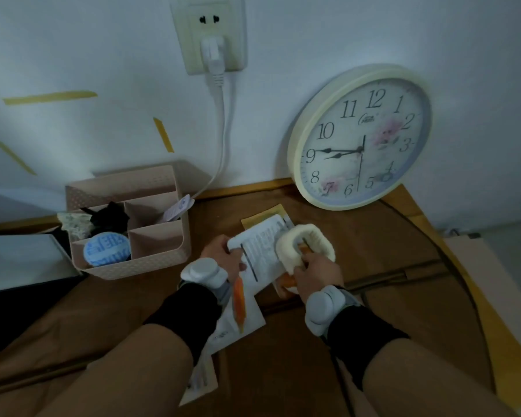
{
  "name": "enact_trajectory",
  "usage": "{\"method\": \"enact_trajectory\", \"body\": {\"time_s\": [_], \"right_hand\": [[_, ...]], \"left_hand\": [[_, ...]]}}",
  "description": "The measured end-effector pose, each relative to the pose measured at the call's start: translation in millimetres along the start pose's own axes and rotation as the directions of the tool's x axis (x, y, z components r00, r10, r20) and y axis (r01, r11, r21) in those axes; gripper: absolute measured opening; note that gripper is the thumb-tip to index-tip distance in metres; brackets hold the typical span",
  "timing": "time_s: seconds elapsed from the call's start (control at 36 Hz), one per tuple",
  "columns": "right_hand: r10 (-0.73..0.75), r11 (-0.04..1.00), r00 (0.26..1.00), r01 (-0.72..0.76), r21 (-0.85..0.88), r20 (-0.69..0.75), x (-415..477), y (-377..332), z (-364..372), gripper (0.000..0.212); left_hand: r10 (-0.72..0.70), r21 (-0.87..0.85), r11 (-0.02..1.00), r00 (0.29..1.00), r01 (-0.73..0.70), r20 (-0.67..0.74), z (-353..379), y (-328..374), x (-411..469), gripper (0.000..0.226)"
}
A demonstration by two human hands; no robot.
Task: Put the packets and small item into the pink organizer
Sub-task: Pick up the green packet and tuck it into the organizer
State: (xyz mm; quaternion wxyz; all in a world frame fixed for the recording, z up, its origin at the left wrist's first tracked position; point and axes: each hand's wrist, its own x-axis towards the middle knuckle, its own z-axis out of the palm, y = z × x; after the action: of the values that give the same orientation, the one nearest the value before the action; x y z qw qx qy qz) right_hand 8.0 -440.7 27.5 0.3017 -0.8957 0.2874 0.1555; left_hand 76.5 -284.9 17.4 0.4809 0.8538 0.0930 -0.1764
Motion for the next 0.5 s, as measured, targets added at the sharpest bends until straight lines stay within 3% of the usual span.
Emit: {"method": "enact_trajectory", "body": {"time_s": [0.14,0.25,0.31,0.42,0.5], "right_hand": [[0.057,0.998,0.996,-0.055,-0.036,0.064,0,-11,1,0.026],[0.067,0.995,0.991,-0.059,-0.076,0.115,-3,-14,-4,0.029],[0.017,0.997,0.999,-0.014,-0.076,0.04,-8,-19,-3,0.028],[-0.021,0.991,0.977,0.049,0.127,-0.213,-14,-26,-3,0.023],[-0.041,0.978,0.982,0.077,0.193,-0.186,-18,-33,-1,0.022]], "left_hand": [[-0.017,-0.114,0.993,1.0,0.016,-0.003,-36,-2,-2,0.027],[0.076,-0.059,0.995,0.997,-0.076,0.0,-49,-6,-13,0.042],[0.154,0.016,0.988,0.988,-0.154,-0.006,-60,-9,-18,0.045],[0.197,0.035,0.979,0.98,-0.198,0.041,-67,-14,-18,0.054],[0.185,-0.058,0.982,0.973,-0.178,0.138,-74,-19,-15,0.064]]}}
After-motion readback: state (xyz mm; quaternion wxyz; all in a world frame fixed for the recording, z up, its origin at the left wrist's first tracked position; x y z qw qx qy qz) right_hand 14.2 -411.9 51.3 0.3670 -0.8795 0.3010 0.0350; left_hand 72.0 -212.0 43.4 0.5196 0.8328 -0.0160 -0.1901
